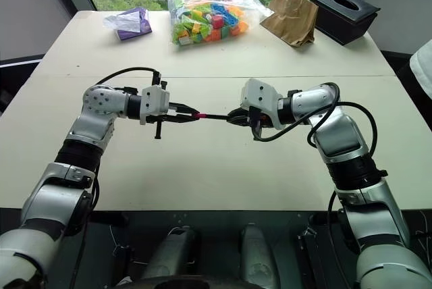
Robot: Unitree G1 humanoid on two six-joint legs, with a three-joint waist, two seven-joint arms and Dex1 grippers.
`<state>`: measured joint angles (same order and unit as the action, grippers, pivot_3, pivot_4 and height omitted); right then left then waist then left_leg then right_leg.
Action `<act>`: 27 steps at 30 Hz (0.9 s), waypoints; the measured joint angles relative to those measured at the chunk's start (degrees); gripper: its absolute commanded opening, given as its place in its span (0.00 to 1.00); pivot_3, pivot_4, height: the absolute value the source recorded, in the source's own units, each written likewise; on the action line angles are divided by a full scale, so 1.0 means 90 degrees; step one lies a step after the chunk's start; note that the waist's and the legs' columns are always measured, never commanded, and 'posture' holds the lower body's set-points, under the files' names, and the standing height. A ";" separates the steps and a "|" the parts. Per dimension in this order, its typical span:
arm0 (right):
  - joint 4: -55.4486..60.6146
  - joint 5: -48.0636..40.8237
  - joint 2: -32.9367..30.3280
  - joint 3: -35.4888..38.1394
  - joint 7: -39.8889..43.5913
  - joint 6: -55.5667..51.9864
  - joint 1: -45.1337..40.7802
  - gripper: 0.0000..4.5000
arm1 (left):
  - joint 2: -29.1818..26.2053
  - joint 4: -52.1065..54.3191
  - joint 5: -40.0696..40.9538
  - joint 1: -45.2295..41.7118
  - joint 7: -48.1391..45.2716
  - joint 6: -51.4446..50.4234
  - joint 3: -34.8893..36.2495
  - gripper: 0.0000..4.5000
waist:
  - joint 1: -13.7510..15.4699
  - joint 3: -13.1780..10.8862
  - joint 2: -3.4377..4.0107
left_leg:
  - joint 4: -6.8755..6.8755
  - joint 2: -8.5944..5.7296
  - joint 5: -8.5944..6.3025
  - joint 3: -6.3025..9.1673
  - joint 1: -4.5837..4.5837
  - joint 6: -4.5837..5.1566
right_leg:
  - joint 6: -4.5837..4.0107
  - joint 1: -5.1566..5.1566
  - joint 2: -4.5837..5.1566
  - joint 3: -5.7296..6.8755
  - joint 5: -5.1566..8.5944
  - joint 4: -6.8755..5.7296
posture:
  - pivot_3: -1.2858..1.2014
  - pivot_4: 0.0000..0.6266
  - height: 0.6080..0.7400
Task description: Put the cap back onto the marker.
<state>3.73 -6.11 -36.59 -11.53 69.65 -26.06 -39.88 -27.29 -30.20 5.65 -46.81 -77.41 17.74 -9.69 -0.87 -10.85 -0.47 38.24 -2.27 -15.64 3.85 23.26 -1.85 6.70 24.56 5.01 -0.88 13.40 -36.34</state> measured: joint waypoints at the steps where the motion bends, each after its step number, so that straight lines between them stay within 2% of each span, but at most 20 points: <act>1: 0.0026 0.0000 -0.0001 0.0003 0.0002 -0.0036 0.0000 0.00 | -0.0002 0.0000 -0.0002 0.0000 -0.0002 0.0037 0.0000 0.00 | 0.0000 0.0000 0.0000 | 0.0000 0.0000 0.0000 0.0000 0.0000 0.0000 | 0.0000 0.0000 0.0000 0.0000 0.0000 0.0000 | 0.52 0.24 1.00; 15: 0.0298 -0.0048 -0.0002 0.0048 0.0121 -0.0593 0.0001 0.00 | -0.0029 -0.0160 -0.0283 -0.0034 -0.0007 0.1138 -0.0013 0.00 | 0.0004 0.0000 0.0000 | 0.0001 0.0000 0.0000 0.0000 0.0000 0.0000 | 0.0000 0.0000 0.0000 0.0000 0.0000 -0.0001 | 0.52 0.24 1.00; 21: 0.0301 -0.0049 0.0021 0.0082 0.0115 -0.0639 0.0000 0.00 | 0.0009 -0.0186 -0.0282 -0.0048 0.0000 0.1071 0.0018 0.00 | 0.0002 0.0000 0.0000 | 0.0001 0.0000 0.0000 0.0000 0.0000 0.0000 | 0.0000 0.0000 0.0000 0.0000 0.0000 -0.0002 | 0.52 0.24 1.00; 27: 0.0303 0.0020 0.0078 0.0086 0.0054 -0.0623 -0.0054 0.00 | 0.0114 -0.0080 -0.0173 -0.0048 -0.0010 0.0418 0.0062 0.00 | 0.0000 0.0000 -0.0001 | 0.0003 0.0000 0.0000 0.0000 0.0000 0.0000 | 0.0000 0.0000 -0.0001 0.0000 0.0000 -0.0005 | 0.52 0.24 1.00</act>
<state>6.46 -5.93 -35.89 -10.76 70.13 -31.67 -40.37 -26.27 -30.92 4.09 -47.25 -77.51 21.50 -9.14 -0.87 -10.85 -0.47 38.27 -2.27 -15.63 3.85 23.26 -1.84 6.70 24.57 5.01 -0.88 13.40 -36.38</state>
